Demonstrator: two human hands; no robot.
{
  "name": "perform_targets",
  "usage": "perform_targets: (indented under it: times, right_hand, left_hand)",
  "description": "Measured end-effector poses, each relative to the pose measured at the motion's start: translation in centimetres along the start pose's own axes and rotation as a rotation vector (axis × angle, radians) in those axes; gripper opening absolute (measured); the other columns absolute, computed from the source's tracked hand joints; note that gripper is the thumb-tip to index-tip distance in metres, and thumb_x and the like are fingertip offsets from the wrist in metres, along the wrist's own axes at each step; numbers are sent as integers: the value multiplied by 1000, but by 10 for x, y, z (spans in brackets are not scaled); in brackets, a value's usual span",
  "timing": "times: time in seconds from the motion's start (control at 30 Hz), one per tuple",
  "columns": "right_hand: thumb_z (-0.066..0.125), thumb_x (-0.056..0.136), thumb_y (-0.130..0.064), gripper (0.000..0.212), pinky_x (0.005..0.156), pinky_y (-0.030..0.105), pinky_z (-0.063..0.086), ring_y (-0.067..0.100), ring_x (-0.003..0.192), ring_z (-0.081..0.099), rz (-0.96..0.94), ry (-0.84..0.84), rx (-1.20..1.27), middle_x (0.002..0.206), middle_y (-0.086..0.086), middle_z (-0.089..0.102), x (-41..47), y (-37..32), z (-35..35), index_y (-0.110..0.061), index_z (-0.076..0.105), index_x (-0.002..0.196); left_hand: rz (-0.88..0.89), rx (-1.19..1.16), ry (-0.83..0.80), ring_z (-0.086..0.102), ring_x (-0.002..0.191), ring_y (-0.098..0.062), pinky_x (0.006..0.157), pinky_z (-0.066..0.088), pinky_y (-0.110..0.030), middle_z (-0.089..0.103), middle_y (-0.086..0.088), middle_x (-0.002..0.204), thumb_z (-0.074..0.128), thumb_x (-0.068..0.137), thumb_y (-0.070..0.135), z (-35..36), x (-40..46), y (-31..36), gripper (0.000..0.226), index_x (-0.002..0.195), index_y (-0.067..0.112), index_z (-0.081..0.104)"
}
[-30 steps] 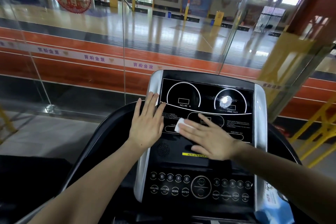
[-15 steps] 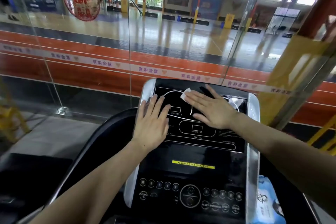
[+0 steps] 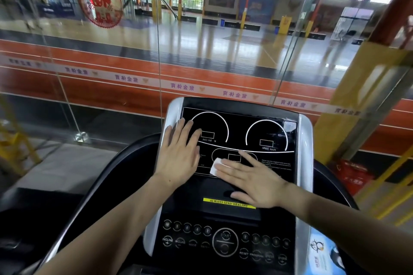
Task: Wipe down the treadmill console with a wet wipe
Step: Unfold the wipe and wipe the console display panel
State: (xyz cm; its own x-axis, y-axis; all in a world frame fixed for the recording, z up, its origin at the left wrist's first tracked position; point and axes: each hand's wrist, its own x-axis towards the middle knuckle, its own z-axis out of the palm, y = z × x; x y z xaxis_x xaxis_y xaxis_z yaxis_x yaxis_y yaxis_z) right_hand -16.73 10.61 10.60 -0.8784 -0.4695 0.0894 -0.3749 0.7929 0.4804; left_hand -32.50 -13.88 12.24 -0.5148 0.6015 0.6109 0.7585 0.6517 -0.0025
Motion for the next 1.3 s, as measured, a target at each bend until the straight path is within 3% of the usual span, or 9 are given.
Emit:
perform_targets:
  times: [0.3,0.47,0.67,0.83,1.07,1.2,1.3]
  right_hand:
    - [20,112,-56,69,131,60,-2,17,165,7,211,-18,-59,178,0,7,37,100,-38,-22,6,171]
    - [20,113,-57,71,131,56,-8,19,165,-2,233,15,53,179,0,0,22,55,-21,-22,-2,170]
    - [31,113,-56,72,129,59,5,18,165,2,72,15,35,179,-1,7,-18,-12,11,-20,6,171]
    - [32,112,-58,72,131,59,0,15,165,5,-5,-20,-5,179,-4,10,-13,20,0,-22,12,171]
    - [19,112,-58,71,131,59,0,18,164,11,243,-8,-62,177,2,11,7,105,-39,-19,12,170]
    - [21,112,-57,72,131,56,-7,20,165,2,294,33,46,179,2,3,0,75,-21,-20,4,171]
    - [31,113,-51,70,131,56,-6,18,165,2,184,42,88,179,1,4,-24,33,-5,-21,6,171]
  left_hand:
    - [1,-3,-19,22,159,-32,127,20,-57,39,-13,164,42,102,34,-4,2,4,51,150,17,47]
    - [12,-7,-14,24,158,-33,126,22,-58,41,-13,163,37,102,34,-6,0,1,52,150,17,48]
    - [41,-10,-11,26,158,-32,125,24,-57,41,-12,163,49,101,30,-4,-5,2,51,150,17,48]
    - [56,-16,-25,22,159,-32,125,23,-57,38,-11,165,46,102,32,-5,0,9,50,150,17,46]
    - [66,-20,-15,22,159,-31,127,21,-55,40,-11,163,49,101,31,-6,10,19,49,148,18,50]
    - [69,-28,-28,22,159,-31,126,23,-56,39,-11,164,46,102,32,-5,12,25,49,149,18,49]
    - [74,-40,-40,22,159,-31,126,22,-56,38,-11,165,43,102,33,-2,9,28,49,149,18,48]
